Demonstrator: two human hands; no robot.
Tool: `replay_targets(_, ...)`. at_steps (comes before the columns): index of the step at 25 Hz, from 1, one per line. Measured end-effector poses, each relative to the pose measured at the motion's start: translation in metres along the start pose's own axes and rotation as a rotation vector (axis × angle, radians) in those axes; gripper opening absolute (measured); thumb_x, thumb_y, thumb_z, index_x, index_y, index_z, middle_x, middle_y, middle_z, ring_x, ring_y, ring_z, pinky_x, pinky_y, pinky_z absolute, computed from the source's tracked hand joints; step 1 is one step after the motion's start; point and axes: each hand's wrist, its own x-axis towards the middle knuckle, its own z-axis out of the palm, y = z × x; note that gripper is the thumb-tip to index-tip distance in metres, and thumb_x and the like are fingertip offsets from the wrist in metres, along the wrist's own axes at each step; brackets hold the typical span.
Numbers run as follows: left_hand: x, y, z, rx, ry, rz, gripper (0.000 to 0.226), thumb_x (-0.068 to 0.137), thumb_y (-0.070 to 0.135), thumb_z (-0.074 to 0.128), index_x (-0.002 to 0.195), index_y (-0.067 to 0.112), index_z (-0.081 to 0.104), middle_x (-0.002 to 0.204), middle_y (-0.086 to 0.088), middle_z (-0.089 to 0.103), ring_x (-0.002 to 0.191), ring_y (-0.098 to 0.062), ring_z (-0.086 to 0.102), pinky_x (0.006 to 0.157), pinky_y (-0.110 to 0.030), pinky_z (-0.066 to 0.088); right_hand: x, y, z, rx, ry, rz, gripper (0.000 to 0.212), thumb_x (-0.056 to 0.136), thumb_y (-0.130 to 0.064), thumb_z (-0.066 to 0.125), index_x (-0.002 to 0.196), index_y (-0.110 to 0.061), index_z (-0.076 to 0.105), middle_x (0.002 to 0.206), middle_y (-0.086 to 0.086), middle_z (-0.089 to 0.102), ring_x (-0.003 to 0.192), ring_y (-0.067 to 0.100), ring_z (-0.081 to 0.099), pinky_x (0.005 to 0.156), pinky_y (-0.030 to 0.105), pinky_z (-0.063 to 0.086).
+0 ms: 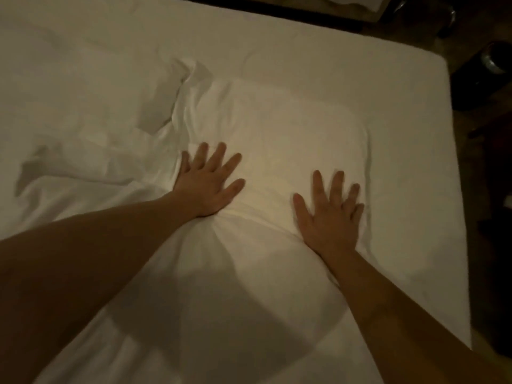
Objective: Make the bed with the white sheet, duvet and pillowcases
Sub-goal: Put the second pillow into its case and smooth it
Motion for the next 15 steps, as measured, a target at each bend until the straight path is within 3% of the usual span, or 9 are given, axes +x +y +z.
replay_targets(4,0.008,-0.002,0.042,-0.019,0.206,0.014,0.074,0.091,0.076,0.015,0.157,0.046,0.002,0.169,0.004,-0.007,0.153,-0.031,-0.011,0.119,-0.056,-0.006,0.011,0.008,0.039,-0.047,0.074,-0.023,0.074,0.091,-0.078,0.008,0.156,-0.046,-0.009,0.167,0.003,-0.018,0.151,0.038,-0.019,0.121,0.059,-0.005)
replay_targets(9,0.021,-0.006,0.067,-0.020,0.284,0.039,0.073,0.093,0.070,0.023,0.158,0.043,0.004,0.168,0.002,-0.009,0.153,-0.033,-0.012,0.119,-0.059,-0.005,0.029,0.013,0.066,-0.095,0.167,-0.030,0.073,0.094,-0.075,0.012,0.157,-0.043,-0.006,0.167,0.006,-0.013,0.151,0.043,-0.012,0.121,0.059,-0.002)
replay_targets(13,0.022,-0.004,0.055,-0.028,0.185,0.002,0.076,0.090,0.074,0.018,0.158,0.043,0.003,0.168,0.003,-0.010,0.153,-0.031,-0.013,0.120,-0.056,-0.005,0.033,0.005,0.052,-0.134,0.024,0.025,0.074,0.091,-0.078,0.008,0.155,-0.046,-0.012,0.166,0.003,-0.020,0.150,0.042,-0.016,0.121,0.058,-0.003)
replay_targets(15,0.003,0.005,0.039,-0.100,0.114,-0.008,0.082,0.086,0.073,0.016,0.159,0.037,0.012,0.169,-0.001,0.000,0.154,-0.031,-0.005,0.122,-0.052,0.001,0.017,-0.006,0.033,-0.027,-0.115,0.095,0.075,0.093,-0.076,0.015,0.157,-0.043,-0.007,0.167,0.004,-0.017,0.150,0.045,-0.014,0.121,0.059,-0.001)
